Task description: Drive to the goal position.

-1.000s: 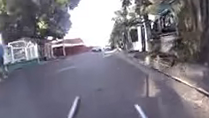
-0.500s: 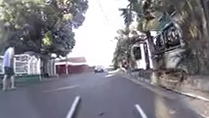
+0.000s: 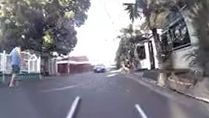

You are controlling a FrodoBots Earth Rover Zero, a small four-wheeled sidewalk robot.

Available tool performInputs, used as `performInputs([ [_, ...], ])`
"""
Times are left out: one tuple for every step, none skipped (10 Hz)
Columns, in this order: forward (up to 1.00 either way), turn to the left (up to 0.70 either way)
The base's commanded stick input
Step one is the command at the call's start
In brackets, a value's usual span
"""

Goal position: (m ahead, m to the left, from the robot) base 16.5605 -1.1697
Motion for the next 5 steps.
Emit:
performInputs([
  [0.7,-0.35],
  [0.7,-0.35],
  [0.7,-0.35],
  [0.7,-0.35],
  [0.7,-0.35],
])
